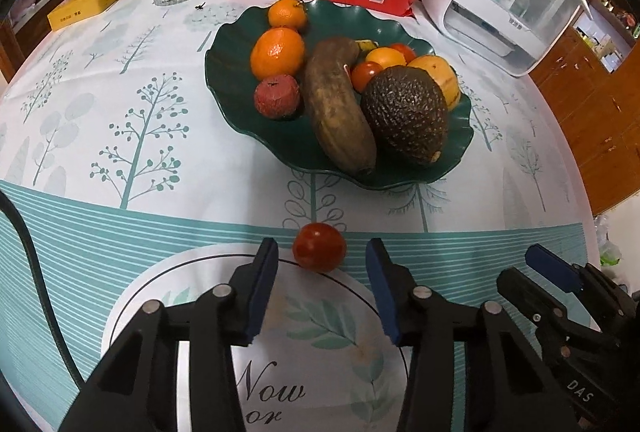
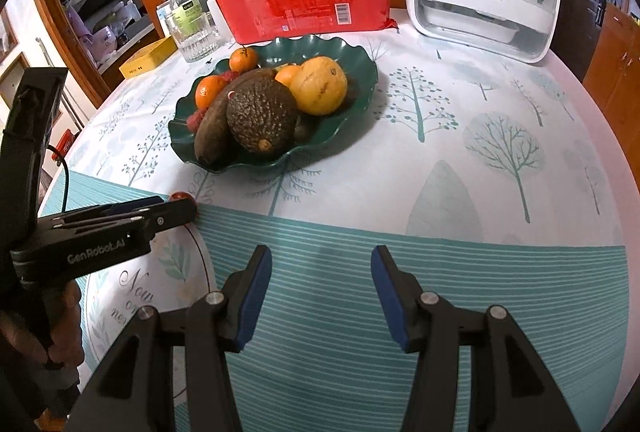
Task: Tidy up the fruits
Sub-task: 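Close the left gripper on the tomato and lift it, then lower the tomato onto the plate and open the left gripper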
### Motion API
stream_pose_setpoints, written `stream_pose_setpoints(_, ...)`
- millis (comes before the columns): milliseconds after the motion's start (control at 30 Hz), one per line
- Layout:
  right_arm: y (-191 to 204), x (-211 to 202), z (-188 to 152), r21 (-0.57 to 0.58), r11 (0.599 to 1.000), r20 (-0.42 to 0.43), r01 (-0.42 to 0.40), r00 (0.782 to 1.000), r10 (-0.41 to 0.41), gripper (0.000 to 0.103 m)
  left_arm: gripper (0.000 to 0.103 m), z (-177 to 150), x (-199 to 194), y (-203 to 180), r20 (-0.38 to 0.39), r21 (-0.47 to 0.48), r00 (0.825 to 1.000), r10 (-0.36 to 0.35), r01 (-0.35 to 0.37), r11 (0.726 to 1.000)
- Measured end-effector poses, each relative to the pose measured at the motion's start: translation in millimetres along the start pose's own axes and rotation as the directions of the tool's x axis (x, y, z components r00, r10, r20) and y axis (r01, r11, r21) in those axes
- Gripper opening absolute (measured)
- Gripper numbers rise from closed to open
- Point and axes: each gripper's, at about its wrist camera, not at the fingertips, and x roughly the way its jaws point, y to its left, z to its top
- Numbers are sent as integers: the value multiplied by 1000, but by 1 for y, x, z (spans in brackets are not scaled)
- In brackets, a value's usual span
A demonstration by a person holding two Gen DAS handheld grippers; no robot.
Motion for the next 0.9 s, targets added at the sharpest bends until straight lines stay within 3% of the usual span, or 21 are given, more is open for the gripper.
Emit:
stream_pose_setpoints(333, -8, 3, -2, 2, 1000, -12, -5, 1000, 5, 52, 28, 0, 9, 2, -10, -20, 1000, 18, -19, 1000)
stream_pose_setpoints(633, -13, 4, -3, 9, 1000, -16, -6, 1000, 6, 52, 27, 5, 5, 4, 13, -27, 999, 38, -38, 999)
stream_pose_setpoints(900, -14, 4, -3, 12, 1000, -17, -7, 1000, 7, 52, 27, 27, -12, 14, 85, -41, 995, 50, -46, 998)
